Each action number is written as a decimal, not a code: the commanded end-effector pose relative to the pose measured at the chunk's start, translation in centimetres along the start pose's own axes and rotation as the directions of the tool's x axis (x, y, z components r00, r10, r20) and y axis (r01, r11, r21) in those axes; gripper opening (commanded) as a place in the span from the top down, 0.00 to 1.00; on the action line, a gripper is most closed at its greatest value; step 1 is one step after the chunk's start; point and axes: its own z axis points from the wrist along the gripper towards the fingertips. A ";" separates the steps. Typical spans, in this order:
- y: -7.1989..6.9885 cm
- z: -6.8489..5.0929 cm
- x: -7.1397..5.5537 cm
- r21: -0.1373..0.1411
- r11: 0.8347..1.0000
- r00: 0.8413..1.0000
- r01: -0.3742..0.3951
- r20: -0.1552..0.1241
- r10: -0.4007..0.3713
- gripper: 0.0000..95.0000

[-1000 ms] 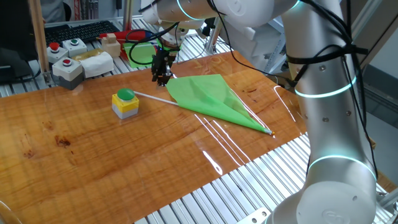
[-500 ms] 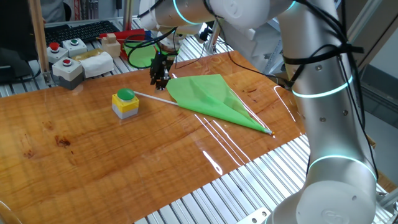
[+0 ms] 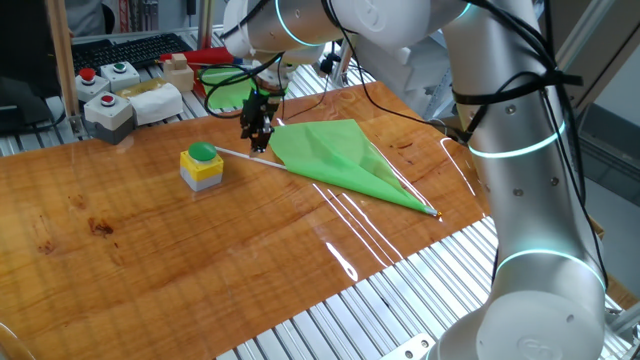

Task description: Wave the flag

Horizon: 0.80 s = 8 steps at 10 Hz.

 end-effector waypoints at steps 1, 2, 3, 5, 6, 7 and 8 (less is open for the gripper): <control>-0.3 0.4 0.1 0.002 1.000 1.000 0.003 0.000 -0.003 0.40; -0.4 0.5 0.1 0.001 1.000 1.000 0.004 0.000 -0.004 0.40; -0.6 0.7 0.1 0.001 1.000 1.000 0.003 -0.002 -0.003 0.40; -0.7 0.9 0.1 0.002 1.000 1.000 0.002 -0.002 -0.002 0.40; -0.7 1.0 0.1 0.002 1.000 1.000 0.000 -0.002 0.000 0.40; -0.7 1.1 0.1 0.001 1.000 1.000 -0.004 -0.002 0.004 0.60; -0.7 1.3 0.1 0.001 1.000 1.000 -0.005 -0.002 0.005 0.60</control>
